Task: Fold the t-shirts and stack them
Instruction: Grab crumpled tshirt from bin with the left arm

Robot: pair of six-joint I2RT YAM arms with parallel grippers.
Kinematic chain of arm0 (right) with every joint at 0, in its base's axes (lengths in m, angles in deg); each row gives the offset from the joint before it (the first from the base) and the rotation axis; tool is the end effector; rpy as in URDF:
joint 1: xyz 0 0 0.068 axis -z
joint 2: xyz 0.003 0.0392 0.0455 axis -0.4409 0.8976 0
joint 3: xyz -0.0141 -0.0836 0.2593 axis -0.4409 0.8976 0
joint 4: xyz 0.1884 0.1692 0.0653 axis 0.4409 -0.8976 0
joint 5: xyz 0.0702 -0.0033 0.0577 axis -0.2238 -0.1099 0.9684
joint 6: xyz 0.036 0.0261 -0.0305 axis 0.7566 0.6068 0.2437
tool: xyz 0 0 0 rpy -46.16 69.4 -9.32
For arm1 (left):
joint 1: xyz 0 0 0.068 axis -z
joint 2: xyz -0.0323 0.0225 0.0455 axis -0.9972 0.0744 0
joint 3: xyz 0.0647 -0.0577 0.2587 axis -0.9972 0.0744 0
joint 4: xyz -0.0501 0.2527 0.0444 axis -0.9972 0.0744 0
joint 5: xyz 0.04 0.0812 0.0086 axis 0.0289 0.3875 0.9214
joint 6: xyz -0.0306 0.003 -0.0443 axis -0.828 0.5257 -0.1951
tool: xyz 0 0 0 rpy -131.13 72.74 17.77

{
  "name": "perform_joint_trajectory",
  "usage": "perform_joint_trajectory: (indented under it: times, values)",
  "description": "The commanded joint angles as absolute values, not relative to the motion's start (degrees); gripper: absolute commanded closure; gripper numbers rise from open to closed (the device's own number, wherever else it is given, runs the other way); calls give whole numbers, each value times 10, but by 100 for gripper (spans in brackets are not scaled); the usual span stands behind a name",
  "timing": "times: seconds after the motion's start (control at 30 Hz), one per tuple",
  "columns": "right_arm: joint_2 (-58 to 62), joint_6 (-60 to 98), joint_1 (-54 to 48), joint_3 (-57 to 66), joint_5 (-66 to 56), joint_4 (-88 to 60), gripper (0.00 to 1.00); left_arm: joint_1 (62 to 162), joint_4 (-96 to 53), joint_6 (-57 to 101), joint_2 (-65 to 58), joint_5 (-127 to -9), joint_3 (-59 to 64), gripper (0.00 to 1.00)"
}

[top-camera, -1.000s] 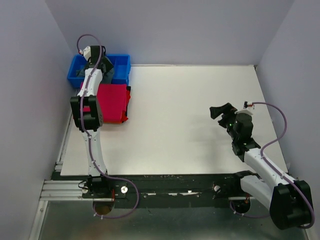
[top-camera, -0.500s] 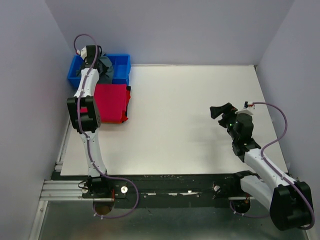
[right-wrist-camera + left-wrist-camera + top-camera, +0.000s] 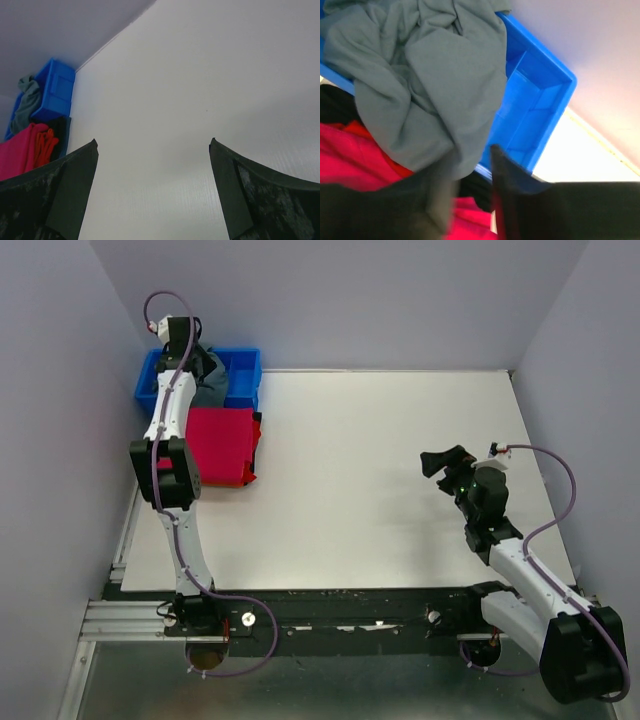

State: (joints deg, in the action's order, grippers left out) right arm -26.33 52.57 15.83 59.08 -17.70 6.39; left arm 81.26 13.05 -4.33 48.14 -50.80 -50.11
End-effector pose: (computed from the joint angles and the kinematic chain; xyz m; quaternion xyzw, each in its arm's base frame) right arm 0.2053 0.0339 0.2245 0.2312 0.7412 0.2363 0.5842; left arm 0.5127 0.0457 0.3174 -0.3501 0.8082 -0.0664 0.4689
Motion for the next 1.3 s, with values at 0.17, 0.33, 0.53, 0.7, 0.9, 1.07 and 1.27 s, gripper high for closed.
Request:
perform_joint_trajectory:
  times: [0.17,0.33,0.53,0.7,0.9,1.07,1.27]
  values:
    - [-269,524,158,597,-194,56,0,817,171,-58,555,-472,-584,33]
    - [-272,523,158,598,-198,57,0,814,161,-52,609,-463,-615,25]
    - [-272,523,158,599,-197,59,0,807,173,-59,652,-472,-631,31]
    - [-268,523,158,597,-193,59,0,797,164,-55,647,-516,-641,100]
    - [-267,521,158,597,-188,62,0,798,137,-33,535,-480,-605,100]
    - [-273,519,158,595,-187,58,0,799,139,-30,449,-488,-596,100]
    - [-285,517,158,599,-194,59,0,852,71,-33,321,-547,-539,100]
